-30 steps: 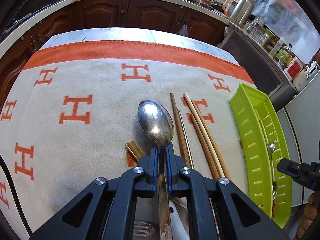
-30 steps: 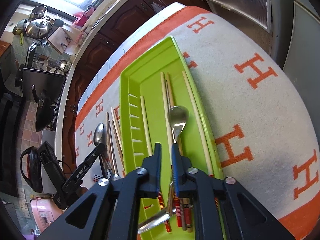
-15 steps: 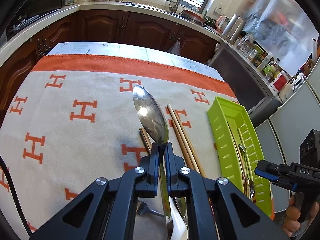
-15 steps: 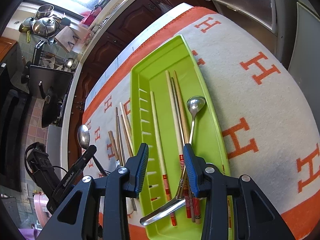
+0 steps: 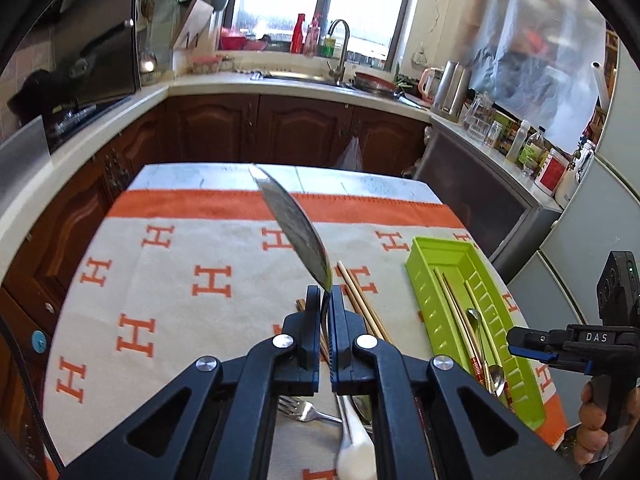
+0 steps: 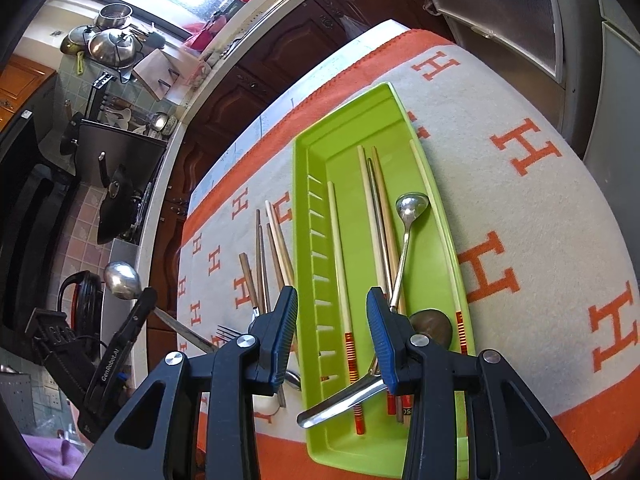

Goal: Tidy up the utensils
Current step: 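Lower the metal spoon into the green tray and open the left gripper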

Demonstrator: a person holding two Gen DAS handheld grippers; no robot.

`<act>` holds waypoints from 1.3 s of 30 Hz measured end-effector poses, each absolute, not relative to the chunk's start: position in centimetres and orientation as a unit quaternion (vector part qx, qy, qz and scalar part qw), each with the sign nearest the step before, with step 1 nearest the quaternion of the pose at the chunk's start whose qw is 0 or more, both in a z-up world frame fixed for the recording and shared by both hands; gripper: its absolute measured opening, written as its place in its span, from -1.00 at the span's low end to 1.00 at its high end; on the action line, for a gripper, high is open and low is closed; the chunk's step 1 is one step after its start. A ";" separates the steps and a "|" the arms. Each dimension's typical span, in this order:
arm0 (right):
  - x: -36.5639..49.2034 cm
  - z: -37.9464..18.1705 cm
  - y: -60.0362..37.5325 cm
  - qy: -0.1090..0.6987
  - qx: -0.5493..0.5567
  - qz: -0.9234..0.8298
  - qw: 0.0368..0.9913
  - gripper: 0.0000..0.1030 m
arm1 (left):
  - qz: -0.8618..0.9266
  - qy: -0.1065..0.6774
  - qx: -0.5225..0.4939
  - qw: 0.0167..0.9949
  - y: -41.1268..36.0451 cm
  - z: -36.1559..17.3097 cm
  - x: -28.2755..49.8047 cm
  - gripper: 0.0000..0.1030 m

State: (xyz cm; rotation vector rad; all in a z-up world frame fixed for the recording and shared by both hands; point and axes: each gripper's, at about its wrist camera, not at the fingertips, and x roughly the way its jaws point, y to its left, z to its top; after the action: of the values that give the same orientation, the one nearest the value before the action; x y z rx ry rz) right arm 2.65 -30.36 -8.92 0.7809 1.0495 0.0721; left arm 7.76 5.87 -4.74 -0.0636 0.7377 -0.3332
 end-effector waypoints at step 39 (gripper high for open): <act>-4.5 -7.5 -36.7 0.444 0.410 -0.031 0.796 -0.29 | -0.337 0.473 0.038 0.813 -11.4 -7.6 7.2 -0.90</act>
State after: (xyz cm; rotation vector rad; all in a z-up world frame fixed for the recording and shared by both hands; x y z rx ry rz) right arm -4.48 -36.71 -7.48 0.8803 0.9539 -0.0656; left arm 7.24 -11.38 -7.55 0.0804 1.0106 -0.7195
